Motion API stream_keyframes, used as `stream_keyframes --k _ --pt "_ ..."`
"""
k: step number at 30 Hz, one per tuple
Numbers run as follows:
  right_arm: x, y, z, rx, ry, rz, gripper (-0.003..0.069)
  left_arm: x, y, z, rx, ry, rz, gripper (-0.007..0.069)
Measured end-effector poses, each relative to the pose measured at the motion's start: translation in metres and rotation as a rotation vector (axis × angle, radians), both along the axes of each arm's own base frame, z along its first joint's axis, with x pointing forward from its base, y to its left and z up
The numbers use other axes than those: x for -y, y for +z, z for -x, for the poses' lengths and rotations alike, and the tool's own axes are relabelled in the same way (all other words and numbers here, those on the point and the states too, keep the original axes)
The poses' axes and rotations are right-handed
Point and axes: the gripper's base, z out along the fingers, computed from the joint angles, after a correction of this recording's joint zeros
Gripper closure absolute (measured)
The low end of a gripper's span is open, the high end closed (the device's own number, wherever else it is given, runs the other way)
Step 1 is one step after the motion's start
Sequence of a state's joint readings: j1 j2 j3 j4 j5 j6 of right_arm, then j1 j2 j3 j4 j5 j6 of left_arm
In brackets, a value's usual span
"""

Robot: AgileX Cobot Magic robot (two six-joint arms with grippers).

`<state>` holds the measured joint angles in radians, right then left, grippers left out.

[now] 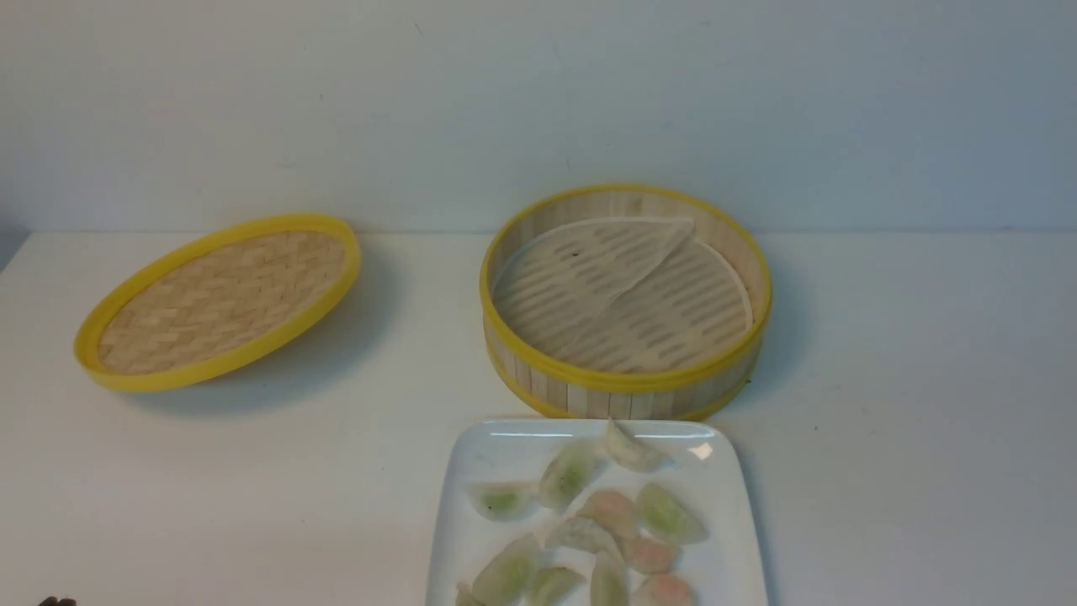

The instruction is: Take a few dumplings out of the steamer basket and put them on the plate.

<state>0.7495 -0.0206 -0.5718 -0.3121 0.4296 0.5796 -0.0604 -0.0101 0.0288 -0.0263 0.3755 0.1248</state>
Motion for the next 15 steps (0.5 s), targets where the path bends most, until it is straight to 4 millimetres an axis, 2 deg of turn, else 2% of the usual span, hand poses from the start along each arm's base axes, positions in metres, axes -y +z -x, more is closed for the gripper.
stream_keyframes --k 9,15 --pt "-0.001 -0.001 -0.001 0.013 0.0 0.008 0.0673 0.0 0.0 0.0 0.0 0.0 0.0 0.0631" --pt "-0.014 -0.014 -0.005 0.102 0.028 0.088 0.0673 0.0 0.0 0.0 0.0 0.0 0.0 0.0631"
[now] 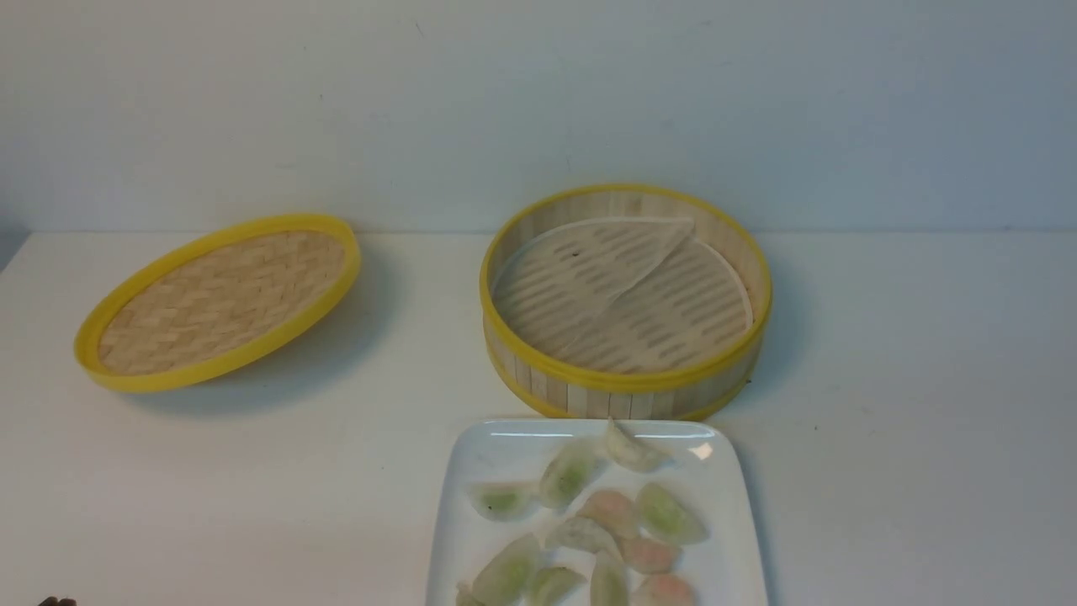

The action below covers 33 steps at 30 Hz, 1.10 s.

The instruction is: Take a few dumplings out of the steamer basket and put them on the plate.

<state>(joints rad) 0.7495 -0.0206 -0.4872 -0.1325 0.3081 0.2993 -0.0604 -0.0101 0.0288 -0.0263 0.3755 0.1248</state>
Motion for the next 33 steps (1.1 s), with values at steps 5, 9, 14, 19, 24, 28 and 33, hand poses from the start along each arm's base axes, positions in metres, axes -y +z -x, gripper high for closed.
stream_keyframes --k 5,9,14,19,24,28,33 --pt "-0.012 -0.019 -0.007 0.014 0.016 0.077 0.0673 0.0 0.0 0.0 -0.001 0.0 0.0 0.0631" --pt "-0.017 -0.033 -0.013 -0.001 0.02 0.107 0.0673 0.0 0.0 0.0 -0.002 0.0 0.0 0.0631" --pt "-0.024 -0.059 -0.024 -0.069 -0.061 0.154 0.0673 0.0 0.0 0.0 -0.003 0.0 0.0 0.0631" --pt "-0.022 -0.092 -0.039 -0.176 -0.317 0.2 0.0673 0.0 0.0 0.0 -0.003 0.0 0.0 0.0631" --pt "-0.016 -0.134 -0.052 -0.308 -0.519 0.249 0.0673 0.0 0.0 0.0 -0.003 0.0 -0.001 0.0631" --pt "-0.01 -0.164 -0.056 -0.461 -0.632 0.288 0.0673 0.0 0.0 0.0 -0.003 0.0 -0.001 0.0631" --pt "-0.007 -0.168 -0.055 -0.52 -0.67 0.312 0.0673 0.0 0.0 0.0 -0.003 0.0 -0.002 0.0631"
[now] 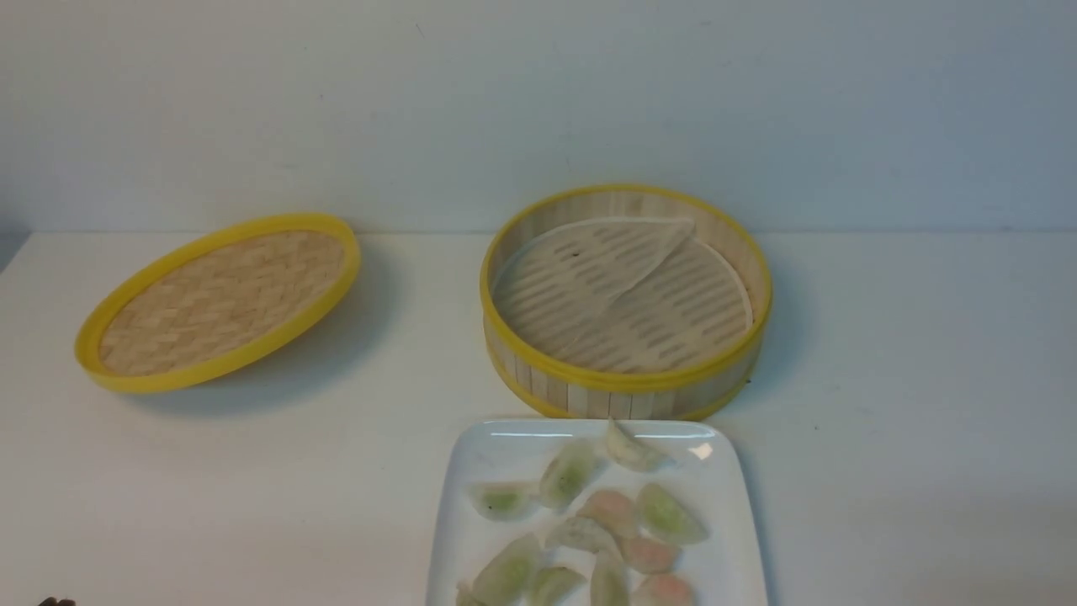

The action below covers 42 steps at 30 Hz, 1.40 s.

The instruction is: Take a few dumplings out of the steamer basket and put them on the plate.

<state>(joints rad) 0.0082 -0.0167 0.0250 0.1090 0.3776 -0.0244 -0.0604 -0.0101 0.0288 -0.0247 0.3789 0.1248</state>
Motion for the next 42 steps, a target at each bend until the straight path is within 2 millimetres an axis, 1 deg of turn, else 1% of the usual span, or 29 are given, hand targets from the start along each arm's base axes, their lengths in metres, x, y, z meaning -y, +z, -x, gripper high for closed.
stream_keyframes --k 42 --pt "0.0005 0.0001 0.0 -0.001 -0.005 0.019 0.0673 0.0 -0.0001 0.0 -0.001 0.0 0.0 0.0631"
